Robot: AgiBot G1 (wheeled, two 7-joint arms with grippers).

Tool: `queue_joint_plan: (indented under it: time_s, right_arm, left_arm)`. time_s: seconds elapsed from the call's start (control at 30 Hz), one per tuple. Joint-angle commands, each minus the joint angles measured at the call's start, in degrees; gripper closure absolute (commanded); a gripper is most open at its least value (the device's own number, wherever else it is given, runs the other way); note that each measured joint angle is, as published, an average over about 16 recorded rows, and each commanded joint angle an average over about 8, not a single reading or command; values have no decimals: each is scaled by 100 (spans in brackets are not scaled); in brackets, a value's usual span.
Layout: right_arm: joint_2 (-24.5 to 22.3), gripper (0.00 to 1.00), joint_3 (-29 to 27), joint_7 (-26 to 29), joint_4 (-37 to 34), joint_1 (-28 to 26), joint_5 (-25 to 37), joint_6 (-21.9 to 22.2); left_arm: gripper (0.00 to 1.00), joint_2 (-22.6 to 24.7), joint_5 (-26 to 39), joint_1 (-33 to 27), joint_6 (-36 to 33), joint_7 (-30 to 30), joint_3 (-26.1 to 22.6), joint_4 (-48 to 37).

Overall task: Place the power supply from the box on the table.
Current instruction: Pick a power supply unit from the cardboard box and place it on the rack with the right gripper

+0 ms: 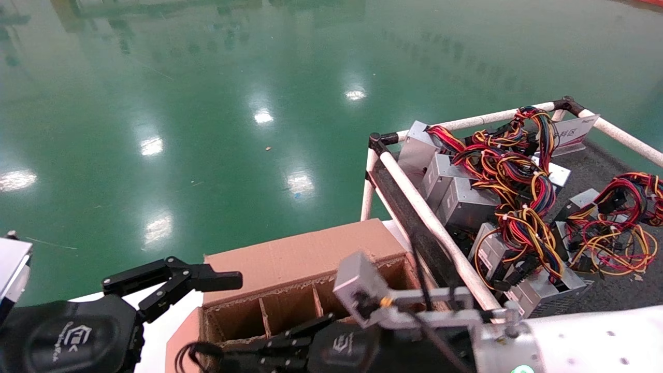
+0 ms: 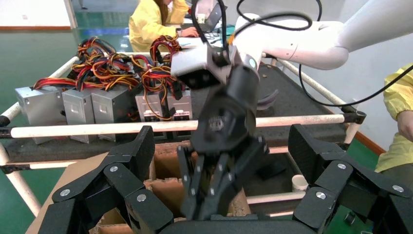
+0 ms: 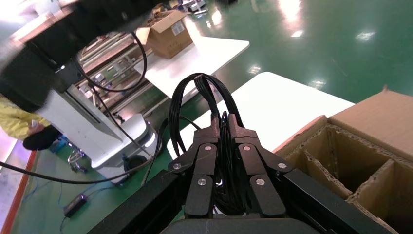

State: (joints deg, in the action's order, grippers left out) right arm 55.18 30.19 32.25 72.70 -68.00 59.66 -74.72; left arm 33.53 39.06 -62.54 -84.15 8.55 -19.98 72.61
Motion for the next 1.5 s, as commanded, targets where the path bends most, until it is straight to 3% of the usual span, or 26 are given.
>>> queue_joint_plan:
  time_s: [0.03, 0.93, 1.23, 1.5]
  right_arm:
    - [-114, 100, -64, 220, 162, 12, -106, 49]
    - [-985, 100, -837, 764, 328, -356, -1197, -138]
    - [-1199, 100, -1181, 1361, 8, -988, -1592, 190]
    - [-1326, 100, -1318, 1611, -967, -1889, -1550, 292]
  left_arm:
    - [0, 0, 0, 0, 0, 0, 0, 0]
    - [0, -1, -2, -1, 1, -1, -2, 0]
    - [0, -1, -2, -1, 1, -2, -3, 0]
    - [0, -1, -2, -1, 1, -2, -4, 0]
